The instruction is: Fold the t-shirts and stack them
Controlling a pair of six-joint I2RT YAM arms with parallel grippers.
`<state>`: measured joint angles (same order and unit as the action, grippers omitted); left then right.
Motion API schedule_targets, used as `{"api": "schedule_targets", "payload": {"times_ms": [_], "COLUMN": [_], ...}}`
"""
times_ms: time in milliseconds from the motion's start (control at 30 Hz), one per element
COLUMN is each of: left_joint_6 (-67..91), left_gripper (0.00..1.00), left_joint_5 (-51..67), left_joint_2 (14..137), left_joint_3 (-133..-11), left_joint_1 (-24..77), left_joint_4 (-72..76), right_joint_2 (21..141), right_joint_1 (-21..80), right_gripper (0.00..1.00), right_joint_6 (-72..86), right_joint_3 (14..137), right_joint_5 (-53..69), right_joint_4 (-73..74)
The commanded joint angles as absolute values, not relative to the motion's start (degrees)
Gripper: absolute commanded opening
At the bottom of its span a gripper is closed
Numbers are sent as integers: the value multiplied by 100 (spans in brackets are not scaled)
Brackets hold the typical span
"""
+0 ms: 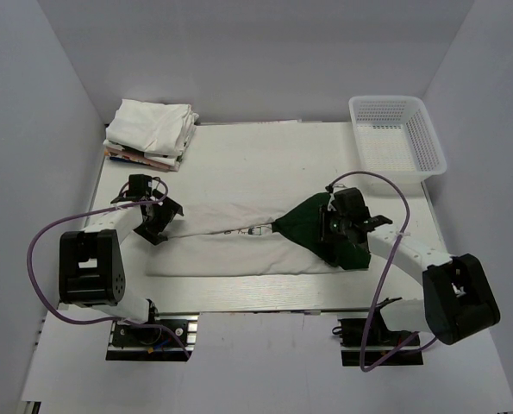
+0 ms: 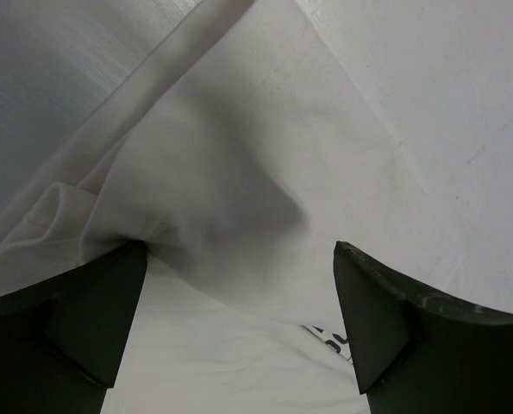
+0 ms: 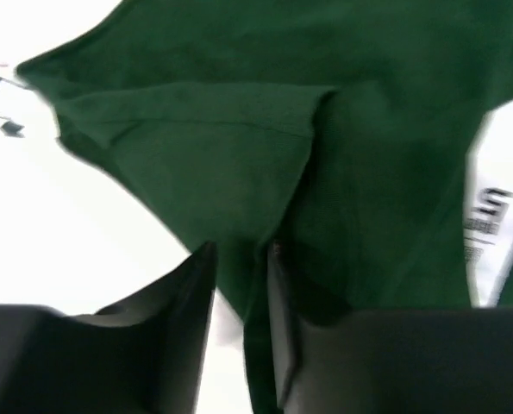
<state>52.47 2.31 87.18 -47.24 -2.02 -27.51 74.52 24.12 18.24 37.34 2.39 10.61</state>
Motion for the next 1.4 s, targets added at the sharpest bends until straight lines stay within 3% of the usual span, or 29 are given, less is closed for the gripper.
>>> {"api": "schedule_targets", "payload": {"times_ms": [0,67,100,133,733,800,833,867,1000,1100,1233,1367], "left_joint_6": [5133,5072,5071,5071,5071,5071,5071,5071,5071,5071,5019,4957], "left_gripper": [100,100,100,100,100,100,100,100,100,100,100,100], "left_joint_5": [141,80,18,18,18,18,18,18,-35,-35,-35,-35], "left_joint_2": [8947,8947,8947,8947,8789,8851,8851,8851,8851,8851,8851,8851], "left_joint_3": [-4570,-4570,-4570,-4509,-4351,-4351,-4351,-4351,-4351,-4351,-4351,-4403], "left_joint_1": [-176,-176,-176,-176,-176,-176,-176,-176,-176,-176,-176,-176], "left_joint_4": [-2786,-2838,-2839,-2839,-2733,-2733,-2733,-2733,-2733,-2733,-2733,-2786], "right_joint_2": [7270,7190,7111,7076,7179,7224,7225,7138,6506,6179,6161,6740], "right_joint_1": [2522,2592,2628,2680,4236,4533,4605,4745,4975,4940,4826,4387], "right_gripper": [35,20,5,0,0,40,70,90,90,90,90,90], "right_joint_6": [1539,1459,1407,1345,1142,1343,1371,1449,1661,1800,2248,2531], "right_joint_3": [3595,3516,3498,3463,3138,3173,3286,3357,3612,3892,4157,4543], "right_joint_5": [825,1071,1151,1186,1625,1931,2055,2205,2303,1436,-1536,-2713], "right_joint_4": [758,738,738,738,792,677,616,711,852,1344,1924,2293]}}
